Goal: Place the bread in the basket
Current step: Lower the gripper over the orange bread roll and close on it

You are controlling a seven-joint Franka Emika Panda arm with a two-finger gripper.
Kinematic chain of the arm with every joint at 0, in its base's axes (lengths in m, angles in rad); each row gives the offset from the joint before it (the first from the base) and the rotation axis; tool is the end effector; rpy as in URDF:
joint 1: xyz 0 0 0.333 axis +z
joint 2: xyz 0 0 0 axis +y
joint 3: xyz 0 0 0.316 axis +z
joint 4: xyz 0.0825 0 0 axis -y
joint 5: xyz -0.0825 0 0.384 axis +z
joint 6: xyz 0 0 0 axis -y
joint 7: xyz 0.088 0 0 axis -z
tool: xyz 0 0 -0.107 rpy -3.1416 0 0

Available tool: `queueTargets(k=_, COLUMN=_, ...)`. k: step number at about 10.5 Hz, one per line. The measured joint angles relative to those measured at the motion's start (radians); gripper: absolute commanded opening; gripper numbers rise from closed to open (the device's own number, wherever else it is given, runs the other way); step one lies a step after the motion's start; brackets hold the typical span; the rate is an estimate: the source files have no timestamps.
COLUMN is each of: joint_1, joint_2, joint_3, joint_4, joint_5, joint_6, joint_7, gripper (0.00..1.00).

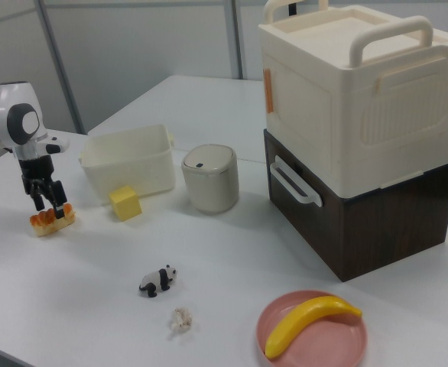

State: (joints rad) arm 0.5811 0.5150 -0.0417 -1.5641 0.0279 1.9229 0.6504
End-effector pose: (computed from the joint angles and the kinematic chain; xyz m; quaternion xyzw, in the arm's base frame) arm 0.5748 0.3506 0.3334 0.9952 -0.0592 -0.0657 0.0417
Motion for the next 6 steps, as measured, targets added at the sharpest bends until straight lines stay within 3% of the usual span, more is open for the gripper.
queueTargets(k=2, joint_1=0.003, joint_2=0.004, joint_3=0.000, joint_4=0.000, joint_5=-0.026, joint_6=0.000, joint_7=0.000, gripper=0.99)
queueTargets(k=3, joint_1=0.007, joint_2=0.005, joint_3=0.001, joint_4=0.001, joint_5=-0.044, joint_6=0.000, joint_7=0.000, gripper=0.87)
queueTargets(k=4, joint_1=0.011, joint_2=0.006, joint_3=0.001, joint_4=0.001, joint_5=-0.057, joint_6=0.000, joint_7=0.000, gripper=0.69)
queueTargets(k=5, joint_1=0.014, joint_2=0.008, joint_3=0.002, joint_4=0.001, joint_5=-0.072, joint_6=0.000, joint_7=0.000, gripper=0.43)
queueTargets(k=6, joint_1=0.021, joint_2=0.013, joint_3=0.004, joint_4=0.001, joint_5=-0.095, joint_6=0.000, joint_7=0.000, gripper=0.11)
